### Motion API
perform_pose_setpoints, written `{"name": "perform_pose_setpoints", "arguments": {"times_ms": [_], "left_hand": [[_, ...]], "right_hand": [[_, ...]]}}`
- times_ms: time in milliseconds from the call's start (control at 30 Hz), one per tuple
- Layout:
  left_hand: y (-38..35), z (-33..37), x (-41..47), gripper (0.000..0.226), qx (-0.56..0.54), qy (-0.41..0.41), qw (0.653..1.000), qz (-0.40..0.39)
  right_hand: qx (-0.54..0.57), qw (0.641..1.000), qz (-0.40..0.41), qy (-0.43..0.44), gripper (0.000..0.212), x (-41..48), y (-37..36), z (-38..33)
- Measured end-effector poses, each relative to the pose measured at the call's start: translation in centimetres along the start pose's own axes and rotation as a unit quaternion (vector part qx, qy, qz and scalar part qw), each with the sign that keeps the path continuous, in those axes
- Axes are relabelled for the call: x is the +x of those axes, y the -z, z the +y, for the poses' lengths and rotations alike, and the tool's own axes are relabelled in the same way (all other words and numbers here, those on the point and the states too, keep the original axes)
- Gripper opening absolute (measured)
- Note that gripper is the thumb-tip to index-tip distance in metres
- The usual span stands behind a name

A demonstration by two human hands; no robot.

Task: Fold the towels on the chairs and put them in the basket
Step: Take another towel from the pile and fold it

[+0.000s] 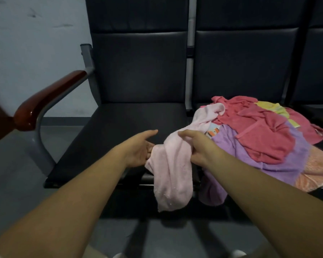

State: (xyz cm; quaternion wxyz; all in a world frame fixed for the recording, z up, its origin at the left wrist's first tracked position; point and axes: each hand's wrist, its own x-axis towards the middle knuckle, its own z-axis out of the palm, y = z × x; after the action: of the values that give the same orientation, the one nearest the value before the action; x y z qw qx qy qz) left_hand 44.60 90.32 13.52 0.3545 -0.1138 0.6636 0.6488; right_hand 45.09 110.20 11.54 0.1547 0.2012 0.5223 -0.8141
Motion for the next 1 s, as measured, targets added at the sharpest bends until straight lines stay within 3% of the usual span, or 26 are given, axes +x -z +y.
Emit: {"name": "perform_pose_setpoints", "arguments": {"times_ms": [33,100,200,333,400,467,567,633,700,767,833,1000], "left_hand": [[-0.3,0.0,0.0,0.062,-0.029,0.019,0.999,0.003],[-1.2,0.1,-0.3,0.044,-0.016,0.027,0.999,0.007],[-1.5,0.5,-0.7,0.024,-0.008,-0.044,0.997,0.055],[0.1,1.4,-1.6,0.03,-0.164,-0.181,0.964,0.11],[1.1,1.7,-2.6,0.028,-0.24,-0.197,0.946,0.097],[1.8,1.7,-3.4,0.032,-0.265,-0.189,0.942,0.078],[2.0,1.6,-4.1,0.019,-0.245,-0.189,0.946,0.091],[2.1,1.8,-4.5,0.02,-0.247,-0.191,0.944,0.104],[1.8,1.9,-5.3,0.004,-0.267,-0.205,0.936,0.107],[1.5,2.2,-5.9,0.015,-0.253,-0.213,0.936,0.122],[1.4,2.4,-6.5,0.025,-0.22,-0.235,0.933,0.158],[2.3,2.8,-8.3,0.011,-0.12,-0.285,0.919,0.243]], "right_hand": [[-0.001,1.0,-0.004,0.0,0.037,-0.1,-0.2,0.0],[0.034,0.999,-0.028,-0.007,0.029,-0.5,-0.5,-0.1],[0.057,0.998,-0.04,-0.008,0.024,-1.1,-0.4,-0.5],[0.048,0.999,0.012,0.018,0.025,-1.1,0.5,-1.6],[0.078,0.996,0.019,0.04,0.011,-1.1,0.8,-2.1],[0.131,0.99,0.016,0.056,0.012,-1.0,1.1,-2.4],[0.193,0.977,-0.009,0.089,0.021,-1.2,0.4,-2.4],[0.179,0.977,-0.007,0.119,0.028,-1.1,0.2,-2.4],[0.188,0.979,-0.005,0.073,0.027,-1.2,0.1,-2.6],[0.168,0.986,-0.004,0.004,0.031,-1.2,0.1,-3.0],[0.138,0.99,-0.022,-0.011,0.023,-1.8,-0.1,-3.6],[0.068,0.992,-0.04,0.095,0.016,-3.9,-1.2,-5.5]]}}
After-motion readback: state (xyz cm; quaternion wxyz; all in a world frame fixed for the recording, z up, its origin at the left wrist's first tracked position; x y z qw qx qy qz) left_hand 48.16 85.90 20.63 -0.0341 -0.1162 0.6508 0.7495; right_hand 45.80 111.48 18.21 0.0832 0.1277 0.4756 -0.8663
